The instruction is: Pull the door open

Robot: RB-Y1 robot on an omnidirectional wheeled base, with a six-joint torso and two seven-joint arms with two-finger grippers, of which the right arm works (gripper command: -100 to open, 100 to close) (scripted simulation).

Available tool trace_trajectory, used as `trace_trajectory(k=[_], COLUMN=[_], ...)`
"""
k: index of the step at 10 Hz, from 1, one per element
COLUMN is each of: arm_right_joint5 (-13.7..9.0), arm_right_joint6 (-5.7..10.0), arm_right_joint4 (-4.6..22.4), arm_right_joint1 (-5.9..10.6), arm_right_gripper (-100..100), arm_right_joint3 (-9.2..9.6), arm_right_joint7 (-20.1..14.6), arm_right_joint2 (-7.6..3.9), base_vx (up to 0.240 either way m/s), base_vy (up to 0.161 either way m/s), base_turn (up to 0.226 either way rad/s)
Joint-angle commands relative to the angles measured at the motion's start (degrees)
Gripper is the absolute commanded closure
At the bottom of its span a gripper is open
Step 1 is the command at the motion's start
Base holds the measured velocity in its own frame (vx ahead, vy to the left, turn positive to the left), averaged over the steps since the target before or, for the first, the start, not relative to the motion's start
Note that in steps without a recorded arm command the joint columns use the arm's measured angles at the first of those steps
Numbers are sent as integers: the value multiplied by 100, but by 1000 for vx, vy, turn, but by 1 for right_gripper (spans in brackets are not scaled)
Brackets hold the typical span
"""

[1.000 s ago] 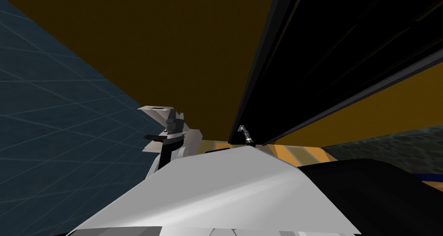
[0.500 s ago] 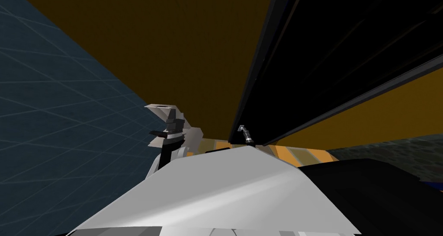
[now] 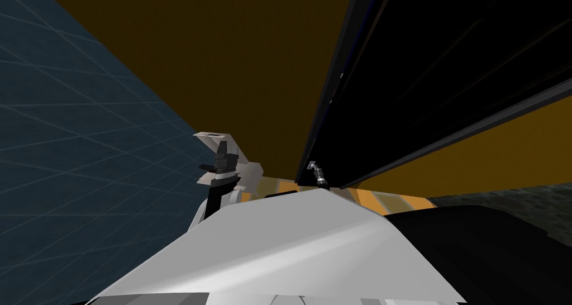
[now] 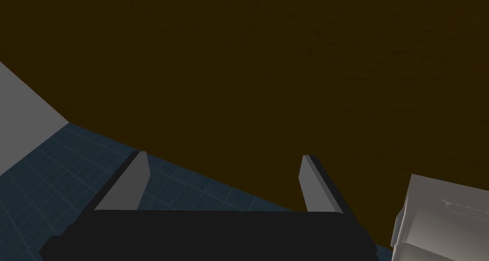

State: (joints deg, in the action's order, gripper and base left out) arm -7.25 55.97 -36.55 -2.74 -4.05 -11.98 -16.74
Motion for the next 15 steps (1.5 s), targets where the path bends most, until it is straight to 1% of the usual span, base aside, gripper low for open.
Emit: trace_trajectory(k=[1, 2, 3, 4, 5, 6, 7, 8, 9, 10, 11, 15], arm_right_joint5=[-48, -166, -166, -283, -283, -400, -400, -517, -517, -593, -684, -956], arm_right_joint6=[-2, -21, -21, -40, -40, -59, -59, -78, -78, -178, -200, -265], arm_right_joint4=[-89, -89, -89, -90, -90, -90, -90, -91, -91, -62, -78, -125], arm_right_joint1=[20, 33, 33, 47, 47, 60, 60, 73, 73, 15, 33, 85], arm_right_gripper=[100, 100, 100, 100, 100, 100, 100, 100, 100, -100, -100, -100], arm_right_joint3=[78, 132, 132, 186, 186, 240, 240, 294, 294, 289, 332, 459], arm_right_joint7=[-203, -407, -442, -657, -682, -921, -921, -1132, -1160, -1264, -1476, -2104], arm_right_joint2=[48, 41, 41, 33, 33, 26, 26, 19, 19, 14, 35, 94], base_vx=[-61, -51, -37, -52, -40, -54, -43, -46, -41, -31, -58, -84], base_vy=[-27, -14, -18, -22, -18, -11, -15, -14, -10, -15, 10, 8], base_turn=[51, 82, 54, 85, 42, 64, 28, 72, 42, 4, 49, 29])
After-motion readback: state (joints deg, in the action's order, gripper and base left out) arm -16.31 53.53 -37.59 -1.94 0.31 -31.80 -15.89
